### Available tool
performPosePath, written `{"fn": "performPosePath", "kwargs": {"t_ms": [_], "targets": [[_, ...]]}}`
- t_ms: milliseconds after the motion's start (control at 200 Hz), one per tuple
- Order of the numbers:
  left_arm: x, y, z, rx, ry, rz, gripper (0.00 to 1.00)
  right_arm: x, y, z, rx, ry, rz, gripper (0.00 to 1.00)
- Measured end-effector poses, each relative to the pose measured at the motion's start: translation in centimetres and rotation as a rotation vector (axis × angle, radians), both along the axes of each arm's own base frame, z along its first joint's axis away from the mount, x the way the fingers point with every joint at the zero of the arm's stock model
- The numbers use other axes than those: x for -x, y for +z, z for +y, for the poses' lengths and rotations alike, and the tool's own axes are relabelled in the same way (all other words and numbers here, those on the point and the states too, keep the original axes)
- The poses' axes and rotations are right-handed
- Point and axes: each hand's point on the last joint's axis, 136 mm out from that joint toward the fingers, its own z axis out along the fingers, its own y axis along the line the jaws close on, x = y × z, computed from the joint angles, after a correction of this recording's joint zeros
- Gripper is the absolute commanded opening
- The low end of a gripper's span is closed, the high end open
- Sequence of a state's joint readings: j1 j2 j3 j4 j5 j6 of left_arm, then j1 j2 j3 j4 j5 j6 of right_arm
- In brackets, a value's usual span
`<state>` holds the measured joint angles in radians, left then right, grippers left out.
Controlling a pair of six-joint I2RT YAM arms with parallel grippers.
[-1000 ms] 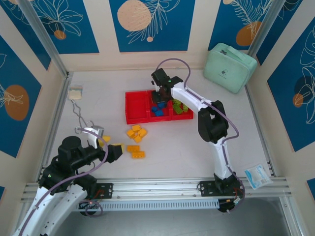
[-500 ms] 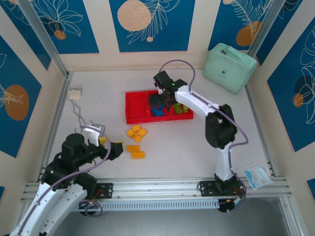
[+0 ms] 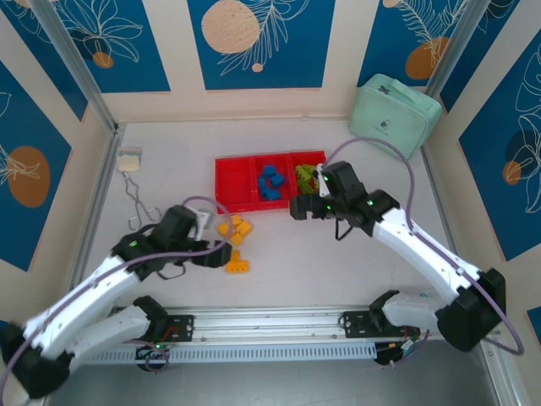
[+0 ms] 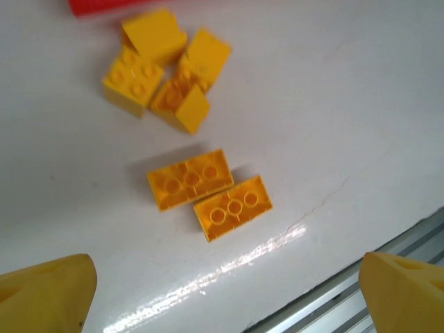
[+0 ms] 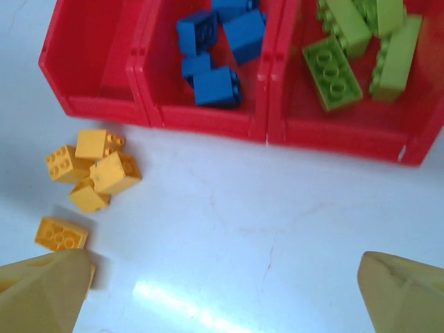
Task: Sort the legos into containers by color
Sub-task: Place the lego in the container, then pick up the lego from the middle-left of the table.
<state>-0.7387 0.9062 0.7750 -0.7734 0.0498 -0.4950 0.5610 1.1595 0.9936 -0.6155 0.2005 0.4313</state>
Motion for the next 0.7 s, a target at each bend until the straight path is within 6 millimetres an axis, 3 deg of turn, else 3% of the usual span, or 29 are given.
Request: {"fn": "performPosePath", "kwargs": {"t_ms": [70,170,395,700], "targets": [[1.2,-2.4,-1.6,-0.092,-0.039,0.059,0.97,1.2,-1.0,-1.1,-0.027,-0.023,0.025,0.99],[2.5,-4.5,-2.3,-0.188,-0.02,0.083,0.97,2.1,-2.0,-2.0,-0.048,-0.052,0.05,0.99],[2.3,-7.8,-2.3,-0.341,0.143,0.068,0.97,4.0,-4.7,-2.3,-0.103,-0.07,0.12,0.99],[0.3,-8.5,-4.9,-0.364,0.243,0.045,0.99,4.5,-4.2,-2.0,-0.143,-0.051,0.109,0.99]]}}
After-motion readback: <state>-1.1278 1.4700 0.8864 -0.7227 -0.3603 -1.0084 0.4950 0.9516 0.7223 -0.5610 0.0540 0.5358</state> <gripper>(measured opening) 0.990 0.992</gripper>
